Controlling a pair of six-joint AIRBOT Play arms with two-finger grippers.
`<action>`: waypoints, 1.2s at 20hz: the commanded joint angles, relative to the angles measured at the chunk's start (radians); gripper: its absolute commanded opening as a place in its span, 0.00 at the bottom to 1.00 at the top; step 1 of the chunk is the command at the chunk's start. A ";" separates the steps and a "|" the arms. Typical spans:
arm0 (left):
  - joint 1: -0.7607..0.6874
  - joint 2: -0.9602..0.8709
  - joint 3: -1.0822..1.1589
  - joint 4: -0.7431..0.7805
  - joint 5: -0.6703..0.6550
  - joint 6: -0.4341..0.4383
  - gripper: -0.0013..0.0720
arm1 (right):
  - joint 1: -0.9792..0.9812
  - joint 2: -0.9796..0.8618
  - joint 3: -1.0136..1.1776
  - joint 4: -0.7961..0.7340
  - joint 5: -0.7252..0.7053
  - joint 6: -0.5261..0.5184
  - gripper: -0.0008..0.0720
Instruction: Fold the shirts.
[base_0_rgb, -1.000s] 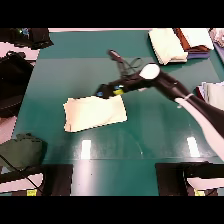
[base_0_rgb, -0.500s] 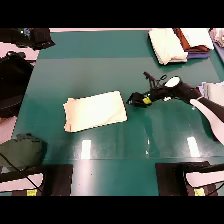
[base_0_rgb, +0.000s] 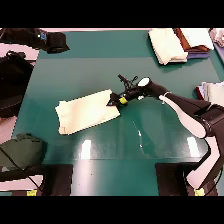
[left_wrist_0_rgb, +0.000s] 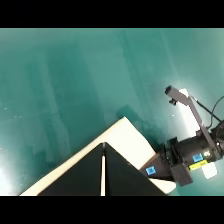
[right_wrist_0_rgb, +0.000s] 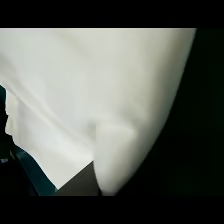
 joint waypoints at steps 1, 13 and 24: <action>-0.043 -0.001 0.000 0.001 0.001 0.018 0.05 | -0.040 0.014 0.067 -0.035 0.021 -0.011 0.03; -0.201 -0.001 0.000 0.002 0.116 0.024 0.05 | -0.916 0.481 -0.016 -0.397 0.122 0.043 0.03; -0.201 -0.002 0.000 0.000 0.126 0.017 0.05 | -1.215 0.385 0.317 -0.389 0.052 0.044 0.03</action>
